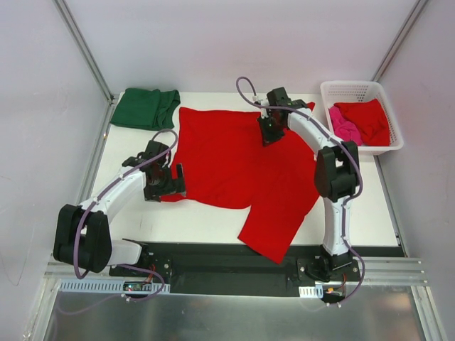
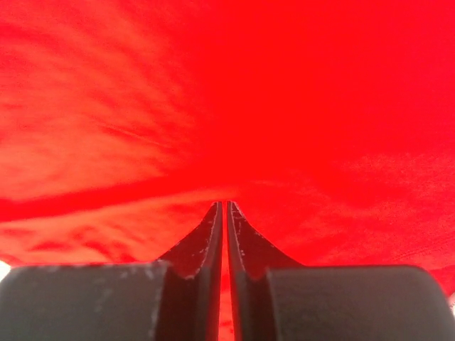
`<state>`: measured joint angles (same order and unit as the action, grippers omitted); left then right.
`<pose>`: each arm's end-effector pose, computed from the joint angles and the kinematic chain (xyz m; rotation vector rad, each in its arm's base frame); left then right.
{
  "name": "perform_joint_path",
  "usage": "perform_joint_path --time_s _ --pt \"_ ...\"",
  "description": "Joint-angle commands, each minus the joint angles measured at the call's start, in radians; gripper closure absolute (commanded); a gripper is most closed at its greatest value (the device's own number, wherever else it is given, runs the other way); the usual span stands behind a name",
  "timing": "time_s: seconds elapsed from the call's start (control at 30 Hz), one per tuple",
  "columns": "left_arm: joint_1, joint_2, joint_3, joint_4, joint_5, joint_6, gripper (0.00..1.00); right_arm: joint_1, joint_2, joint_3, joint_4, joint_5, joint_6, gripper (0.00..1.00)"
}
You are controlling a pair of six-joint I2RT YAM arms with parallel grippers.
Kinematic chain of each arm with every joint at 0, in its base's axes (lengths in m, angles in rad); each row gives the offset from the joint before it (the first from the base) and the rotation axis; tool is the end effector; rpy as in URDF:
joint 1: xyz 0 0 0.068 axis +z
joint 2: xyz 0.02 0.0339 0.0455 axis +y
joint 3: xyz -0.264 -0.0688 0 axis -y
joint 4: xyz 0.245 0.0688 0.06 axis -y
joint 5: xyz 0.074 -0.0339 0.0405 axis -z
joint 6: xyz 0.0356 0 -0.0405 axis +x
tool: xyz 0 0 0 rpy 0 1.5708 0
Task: Fold and stack the t-shirts
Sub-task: Flatten the tshirt out
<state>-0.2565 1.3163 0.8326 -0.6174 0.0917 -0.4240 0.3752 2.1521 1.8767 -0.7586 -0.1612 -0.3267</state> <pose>0.2389 -0.0660 0.2106 -0.1970 2.7026 -0.3335 0.4379 0.1786 0.2315 -0.9481 2.4218 0.2273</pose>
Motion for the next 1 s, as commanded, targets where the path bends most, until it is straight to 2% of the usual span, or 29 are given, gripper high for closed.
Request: perform_joint_path --time_s 0.0,0.13,0.27,0.53,0.73,0.97 --pt "-0.01 -0.029 -0.038 0.016 -0.121 -0.058 0.02 0.011 -0.126 -0.039 0.062 -0.095 0.064 0.84" --pt "-0.01 -0.048 -0.059 0.036 -0.174 -0.064 0.02 0.043 -0.233 -0.184 0.146 -0.168 0.121 0.77" --pt "-0.01 -0.046 -0.081 0.056 -0.201 -0.068 0.02 0.074 -0.365 -0.423 0.244 -0.207 0.19 0.72" --pt "-0.012 -0.029 -0.082 0.111 -0.208 -0.067 0.02 0.142 -0.671 -0.764 0.364 -0.195 0.294 0.71" --pt "-0.012 -0.017 -0.073 0.142 -0.184 -0.055 0.01 0.165 -0.911 -1.075 0.466 -0.112 0.413 0.62" --pt "-0.01 -0.037 -0.061 0.156 -0.164 -0.047 0.01 0.313 -1.153 -1.237 0.342 0.084 0.575 0.55"
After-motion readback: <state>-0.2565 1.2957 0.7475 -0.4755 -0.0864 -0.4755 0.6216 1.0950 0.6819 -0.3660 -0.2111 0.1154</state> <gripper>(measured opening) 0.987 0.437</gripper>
